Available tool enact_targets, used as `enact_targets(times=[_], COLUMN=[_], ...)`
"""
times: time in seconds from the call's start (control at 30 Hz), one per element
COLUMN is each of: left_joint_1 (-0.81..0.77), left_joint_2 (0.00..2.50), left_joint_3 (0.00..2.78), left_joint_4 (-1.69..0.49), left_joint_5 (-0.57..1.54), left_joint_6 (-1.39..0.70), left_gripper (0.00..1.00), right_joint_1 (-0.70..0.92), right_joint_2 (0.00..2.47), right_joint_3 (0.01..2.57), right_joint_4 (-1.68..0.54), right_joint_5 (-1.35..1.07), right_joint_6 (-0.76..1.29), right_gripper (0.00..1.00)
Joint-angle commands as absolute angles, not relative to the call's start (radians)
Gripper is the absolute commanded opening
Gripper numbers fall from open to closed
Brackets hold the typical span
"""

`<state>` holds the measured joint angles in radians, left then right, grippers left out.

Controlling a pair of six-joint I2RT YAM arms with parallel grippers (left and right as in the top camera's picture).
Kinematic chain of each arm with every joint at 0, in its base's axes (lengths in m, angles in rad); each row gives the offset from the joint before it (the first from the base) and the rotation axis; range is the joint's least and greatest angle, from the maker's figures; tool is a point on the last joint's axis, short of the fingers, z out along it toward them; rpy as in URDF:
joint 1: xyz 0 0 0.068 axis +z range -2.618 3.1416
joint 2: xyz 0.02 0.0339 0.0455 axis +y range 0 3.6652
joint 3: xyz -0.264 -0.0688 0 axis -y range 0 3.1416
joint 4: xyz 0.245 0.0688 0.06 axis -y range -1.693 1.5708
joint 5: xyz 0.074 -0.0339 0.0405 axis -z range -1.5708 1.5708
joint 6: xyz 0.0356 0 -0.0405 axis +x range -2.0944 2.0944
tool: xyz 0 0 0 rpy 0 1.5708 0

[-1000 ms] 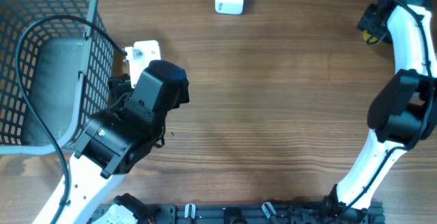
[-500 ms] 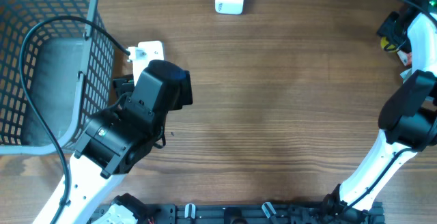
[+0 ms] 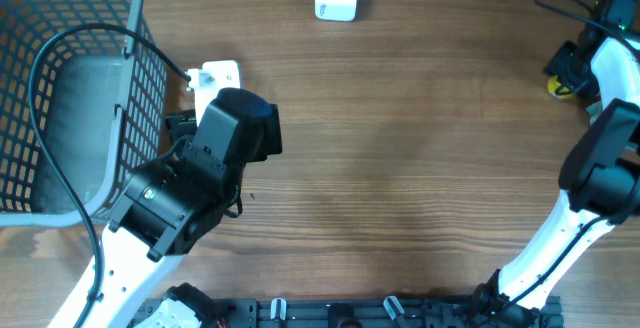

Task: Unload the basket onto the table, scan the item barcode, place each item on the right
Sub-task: 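Carry the Mentos bottle to the right table edge and release it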

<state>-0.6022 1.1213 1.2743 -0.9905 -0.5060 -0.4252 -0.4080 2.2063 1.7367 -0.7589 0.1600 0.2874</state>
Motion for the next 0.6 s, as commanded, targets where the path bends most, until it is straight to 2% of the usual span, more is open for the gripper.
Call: enact_targets(times=[0.0, 0.07, 0.17, 0.47, 0.57], left_joint_1=[-0.605, -0.605, -0.605, -0.605, -0.605], left_joint_2=[1.120, 1.120, 1.120, 1.120, 1.120], left_joint_3=[1.274, 1.274, 1.274, 1.274, 1.274], left_joint_4=[-0.991, -0.991, -0.991, -1.002, -1.007], left_joint_5=[-0.497, -0.497, -0.497, -0.497, -0.497], left_joint_6=[-0.435, -0.435, -0.435, -0.435, -0.435], left_gripper=[1.00, 1.00, 1.00, 1.00, 1.00], right_joint_1=[-0.455, -0.477, -0.492, -0.492, -0.491], right_joint_2=[2.169, 2.169, 2.169, 2.169, 2.169], right_joint_3=[1.728, 1.728, 1.728, 1.728, 1.729], right_joint_4=[-0.750, -0.749, -0.749, -0.741, -0.733], right_joint_5=[0.159, 0.159, 0.158, 0.155, 0.149], right_joint_6=[0.288, 0.288, 0.288, 0.291, 0.290], right_gripper=[0.43, 0.50, 0.51, 0.82, 0.86])
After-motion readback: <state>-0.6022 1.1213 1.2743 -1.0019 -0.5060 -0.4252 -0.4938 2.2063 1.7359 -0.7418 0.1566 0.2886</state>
